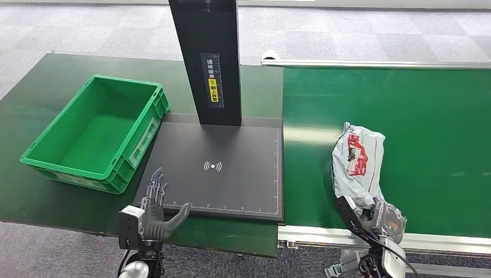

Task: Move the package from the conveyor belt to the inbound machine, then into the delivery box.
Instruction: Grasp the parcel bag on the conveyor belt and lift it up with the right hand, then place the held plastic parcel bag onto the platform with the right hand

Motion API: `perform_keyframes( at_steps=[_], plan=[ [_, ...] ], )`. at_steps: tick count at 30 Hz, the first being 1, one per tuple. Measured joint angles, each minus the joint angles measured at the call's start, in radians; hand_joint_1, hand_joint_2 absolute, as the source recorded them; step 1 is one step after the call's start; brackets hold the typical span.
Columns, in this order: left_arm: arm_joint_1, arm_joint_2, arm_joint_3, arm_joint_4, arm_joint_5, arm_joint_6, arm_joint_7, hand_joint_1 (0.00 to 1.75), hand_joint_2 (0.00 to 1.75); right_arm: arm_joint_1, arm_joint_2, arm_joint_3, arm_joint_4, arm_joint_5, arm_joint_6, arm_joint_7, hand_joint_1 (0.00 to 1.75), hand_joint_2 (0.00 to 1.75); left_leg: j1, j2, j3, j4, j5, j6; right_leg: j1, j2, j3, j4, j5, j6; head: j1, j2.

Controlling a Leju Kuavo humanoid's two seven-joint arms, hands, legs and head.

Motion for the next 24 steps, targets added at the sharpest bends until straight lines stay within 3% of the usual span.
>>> perform_keyframes(
  at_steps=[4,10,14,18,24],
  plan=[
    [0.006,0.001,0.001,-0.017,-0.006,0.014,-0.009,0.0,1.75,0.029,0.007,0.006,-0.099,-0.087,-0.035,-0.105,1.75,1.75,0.0,0.0,-0.001,0.0,0.0,0.0,0.0,0.0,0.0,0.0,0.0,0.0,0.0,0.0],
    [0.037,0.007,0.018,-0.138,-0.056,0.027,-0.008,0.0,1.75,0.099,0.01,0.096,-0.519,-0.264,0.051,-0.164,1.75,1.75,0.0,0.0,-0.002,0.0,0.0,0.0,0.0,0.0,-0.002,0.0,0.0,0.0,0.0,0.0],
    [0.035,0.007,0.044,-0.207,-0.097,0.031,-0.005,0.0,1.75,0.104,0.007,0.192,-0.683,-0.365,0.111,-0.222,1.75,1.75,0.0,0.001,-0.002,0.0,0.0,0.0,0.0,0.0,-0.002,0.0,0.0,0.0,0.0,0.0],
    [0.02,0.007,0.075,-0.25,-0.132,0.032,-0.001,0.0,1.75,0.075,0.011,0.32,-0.725,-0.492,0.201,-0.268,1.75,1.75,0.0,0.001,-0.001,0.0,0.001,0.0,0.0,0.0,-0.001,0.0,0.0,0.0,0.0,0.0],
    [-0.015,0.012,0.11,-0.267,-0.127,0.036,0.003,0.0,1.75,-0.002,0.054,0.496,-0.7,-0.752,0.416,-0.305,1.75,1.75,0.0,0.0,-0.001,0.0,0.002,0.0,0.001,0.0,-0.001,0.0,0.0,0.0,0.0,0.0]
  ],
)
